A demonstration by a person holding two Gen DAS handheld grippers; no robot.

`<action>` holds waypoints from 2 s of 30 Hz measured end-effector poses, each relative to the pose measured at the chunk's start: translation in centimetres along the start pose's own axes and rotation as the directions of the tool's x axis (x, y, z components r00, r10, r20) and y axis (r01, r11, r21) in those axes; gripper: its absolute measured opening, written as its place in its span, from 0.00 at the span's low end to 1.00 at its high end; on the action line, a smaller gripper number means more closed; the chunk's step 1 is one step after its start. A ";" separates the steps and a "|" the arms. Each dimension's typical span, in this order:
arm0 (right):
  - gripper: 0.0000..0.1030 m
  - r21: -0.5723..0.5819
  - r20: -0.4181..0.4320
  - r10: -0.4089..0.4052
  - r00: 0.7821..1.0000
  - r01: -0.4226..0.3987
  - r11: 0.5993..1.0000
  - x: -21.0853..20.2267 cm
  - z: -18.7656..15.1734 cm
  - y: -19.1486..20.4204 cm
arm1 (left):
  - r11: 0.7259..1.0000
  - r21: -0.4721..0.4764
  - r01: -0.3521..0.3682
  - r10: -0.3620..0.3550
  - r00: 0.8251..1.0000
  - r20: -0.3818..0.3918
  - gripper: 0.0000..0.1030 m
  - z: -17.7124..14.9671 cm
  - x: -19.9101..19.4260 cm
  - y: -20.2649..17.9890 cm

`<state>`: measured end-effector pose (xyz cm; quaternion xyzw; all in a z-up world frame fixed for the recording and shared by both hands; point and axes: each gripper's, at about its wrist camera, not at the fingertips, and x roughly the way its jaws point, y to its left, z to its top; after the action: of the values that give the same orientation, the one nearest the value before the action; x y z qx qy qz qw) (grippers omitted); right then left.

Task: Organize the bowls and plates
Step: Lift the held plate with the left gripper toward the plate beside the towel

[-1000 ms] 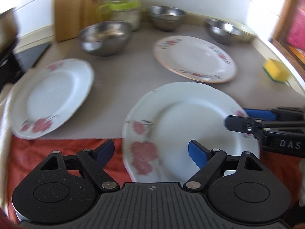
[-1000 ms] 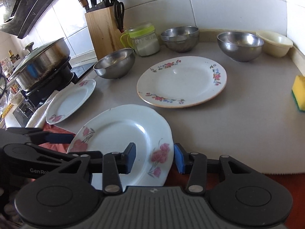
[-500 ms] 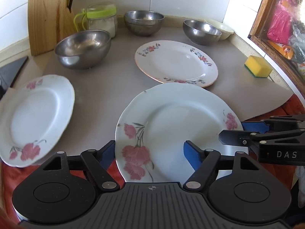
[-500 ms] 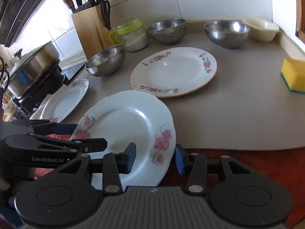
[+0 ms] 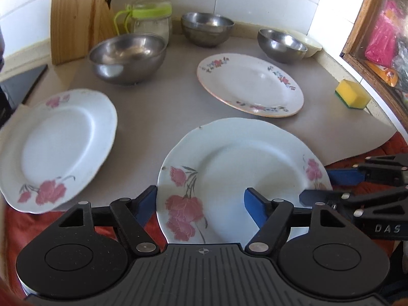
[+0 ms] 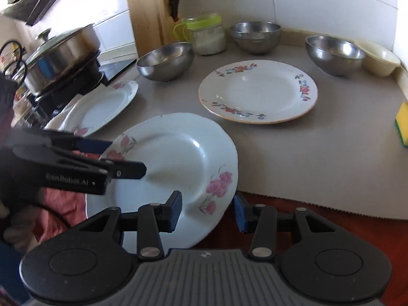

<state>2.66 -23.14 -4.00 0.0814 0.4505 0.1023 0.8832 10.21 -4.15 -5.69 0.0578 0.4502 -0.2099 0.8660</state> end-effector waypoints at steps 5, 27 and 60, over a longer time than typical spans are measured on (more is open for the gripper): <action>0.45 0.020 0.030 -0.015 0.999 0.015 1.000 -0.5 0.5 -1.1 | 0.999 -0.024 -0.030 0.031 0.999 0.031 0.76 0.8 -1.2 0.6; 0.48 -0.062 0.064 0.210 0.976 -0.207 0.976 5.8 9.4 3.7 | 0.915 -0.336 -0.223 0.261 0.963 0.071 0.83 1.1 -5.4 9.5; 0.41 -0.013 -0.116 0.326 0.938 -0.330 0.944 16.7 15.1 8.4 | 0.938 -0.337 -0.075 0.097 0.994 0.049 0.98 2.6 -0.4 19.6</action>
<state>23.56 -11.59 -6.23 0.1353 0.4779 0.2598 0.8281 20.09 12.94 -5.54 -0.0773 0.4479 -0.0939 0.8858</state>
